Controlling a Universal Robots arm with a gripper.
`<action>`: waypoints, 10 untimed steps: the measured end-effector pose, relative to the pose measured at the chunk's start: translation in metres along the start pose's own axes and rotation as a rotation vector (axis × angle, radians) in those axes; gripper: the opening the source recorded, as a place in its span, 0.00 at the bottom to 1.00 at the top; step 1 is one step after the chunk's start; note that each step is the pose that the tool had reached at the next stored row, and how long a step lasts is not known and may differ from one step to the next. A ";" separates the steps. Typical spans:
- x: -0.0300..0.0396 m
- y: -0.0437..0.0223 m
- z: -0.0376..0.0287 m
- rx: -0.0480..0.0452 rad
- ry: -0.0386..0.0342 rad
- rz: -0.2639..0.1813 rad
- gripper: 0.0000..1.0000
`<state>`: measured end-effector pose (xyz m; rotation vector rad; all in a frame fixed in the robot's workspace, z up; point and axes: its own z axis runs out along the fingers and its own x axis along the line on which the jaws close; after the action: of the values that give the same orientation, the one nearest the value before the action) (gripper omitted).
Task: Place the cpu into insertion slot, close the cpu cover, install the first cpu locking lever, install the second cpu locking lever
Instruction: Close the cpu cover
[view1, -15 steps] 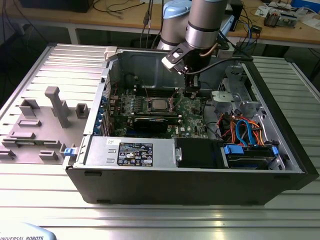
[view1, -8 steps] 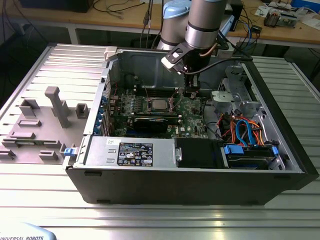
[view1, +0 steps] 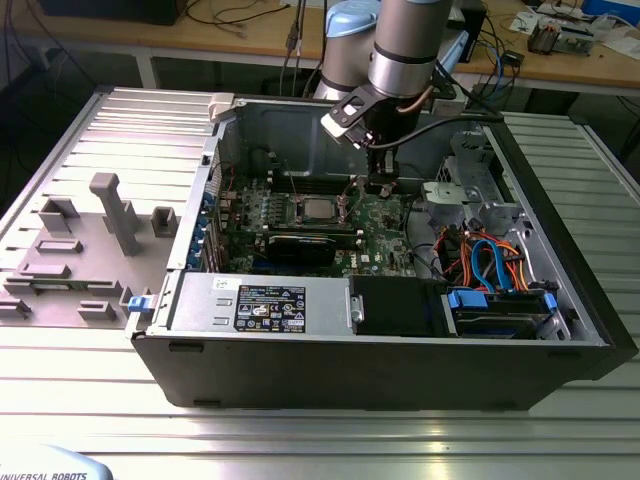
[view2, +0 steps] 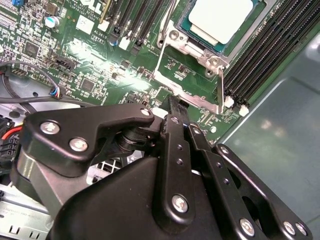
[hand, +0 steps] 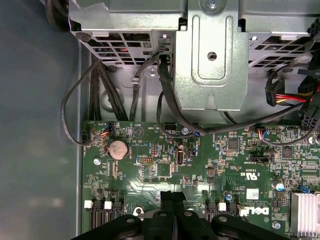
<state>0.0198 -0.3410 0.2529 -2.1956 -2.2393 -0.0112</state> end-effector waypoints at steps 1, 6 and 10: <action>0.0000 -0.0002 0.0000 0.0000 0.0000 0.000 0.11; 0.0000 -0.0014 0.0000 0.0000 0.0000 0.000 0.11; 0.0001 -0.0022 0.0000 0.0000 0.0000 0.000 0.11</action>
<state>0.0176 -0.3410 0.2529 -2.1957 -2.2392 -0.0112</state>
